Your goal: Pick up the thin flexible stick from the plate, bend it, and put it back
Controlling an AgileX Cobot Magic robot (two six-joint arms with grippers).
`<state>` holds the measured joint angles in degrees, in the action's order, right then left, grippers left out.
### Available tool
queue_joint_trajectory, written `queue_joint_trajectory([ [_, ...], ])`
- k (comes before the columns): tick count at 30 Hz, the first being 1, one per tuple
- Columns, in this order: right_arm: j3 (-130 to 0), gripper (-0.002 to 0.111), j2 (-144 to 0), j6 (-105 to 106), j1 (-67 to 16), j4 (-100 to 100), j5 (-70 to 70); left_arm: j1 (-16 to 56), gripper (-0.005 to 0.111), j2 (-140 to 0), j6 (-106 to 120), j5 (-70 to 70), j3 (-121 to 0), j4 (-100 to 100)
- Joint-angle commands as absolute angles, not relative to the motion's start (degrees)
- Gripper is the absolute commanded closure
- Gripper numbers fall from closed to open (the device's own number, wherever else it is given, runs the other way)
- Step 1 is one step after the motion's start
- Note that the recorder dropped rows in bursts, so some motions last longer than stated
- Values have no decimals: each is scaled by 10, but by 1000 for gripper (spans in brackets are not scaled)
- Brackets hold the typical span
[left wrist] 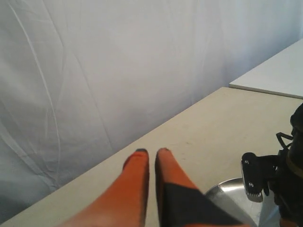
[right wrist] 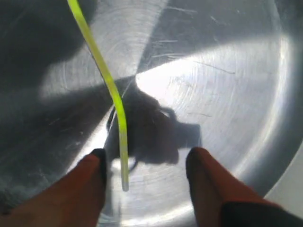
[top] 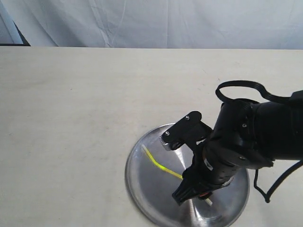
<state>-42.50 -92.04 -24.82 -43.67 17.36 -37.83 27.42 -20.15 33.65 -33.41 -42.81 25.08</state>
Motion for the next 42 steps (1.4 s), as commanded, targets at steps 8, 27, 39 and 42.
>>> queue_joint_trajectory([
  [8,-424,108,-684,-256,-435,160,-388,275,99,-197,330,-305,-400,260],
  [27,-425,108,-450,-257,-435,135,-401,275,99,-197,332,-312,-400,259],
  [39,-326,108,-316,-255,-309,154,-322,275,99,-197,332,-312,-400,259],
  [42,-232,108,-245,-255,-222,175,-209,275,99,-197,332,-312,-400,259],
])
